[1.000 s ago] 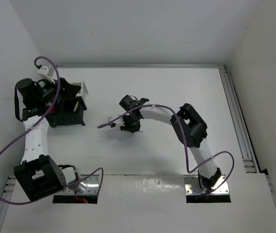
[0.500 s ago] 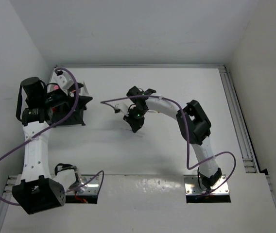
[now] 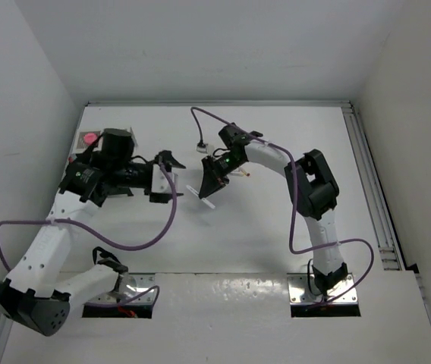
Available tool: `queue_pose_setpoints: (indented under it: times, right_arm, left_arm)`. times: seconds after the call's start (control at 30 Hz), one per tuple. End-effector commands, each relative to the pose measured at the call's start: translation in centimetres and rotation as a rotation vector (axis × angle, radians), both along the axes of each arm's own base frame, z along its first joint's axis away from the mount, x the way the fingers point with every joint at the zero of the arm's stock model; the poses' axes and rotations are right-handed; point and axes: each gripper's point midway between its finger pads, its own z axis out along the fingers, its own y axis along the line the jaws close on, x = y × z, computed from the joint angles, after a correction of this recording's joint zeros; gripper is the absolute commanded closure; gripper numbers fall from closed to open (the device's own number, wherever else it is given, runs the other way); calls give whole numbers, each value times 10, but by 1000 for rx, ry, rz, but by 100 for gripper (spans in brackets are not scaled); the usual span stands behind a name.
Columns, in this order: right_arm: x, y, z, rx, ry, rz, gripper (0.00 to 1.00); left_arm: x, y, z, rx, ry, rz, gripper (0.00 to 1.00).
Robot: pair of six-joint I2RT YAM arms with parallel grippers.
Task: Sort the stationery into containers
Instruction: Pick up the pen from the center of the board.
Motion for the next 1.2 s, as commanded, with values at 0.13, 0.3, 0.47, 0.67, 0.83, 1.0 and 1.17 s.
queue_pose_setpoints:
  times: [0.13,0.3,0.47,0.67,0.83,1.0,1.17]
  right_arm:
    - [4,22,58,200,239,-90,100]
    - [3,27,97,335,373,-122,100]
    - [-1,27,123,441,377,-99,100]
    - [-7,27,134,447,391,-87,100]
    - [-14,26,138,444,388,-68,100]
    - [-15,26,129,429,414,-76,100]
    - [-13,29,126,427,432,-93,100]
  left_arm:
    - [-18,-31,-59,264,-40,-174,28]
    - [-17,-43,-82,357,-49,-267,31]
    - [-20,-46,-101,420,-31,-333,32]
    - [-11,-52,-113,429,-39,-348,33]
    - [1,-54,-108,419,-79,-322,34]
    - [5,-60,-87,374,-138,-320,32]
    - [-6,-71,-74,325,-107,-364,28]
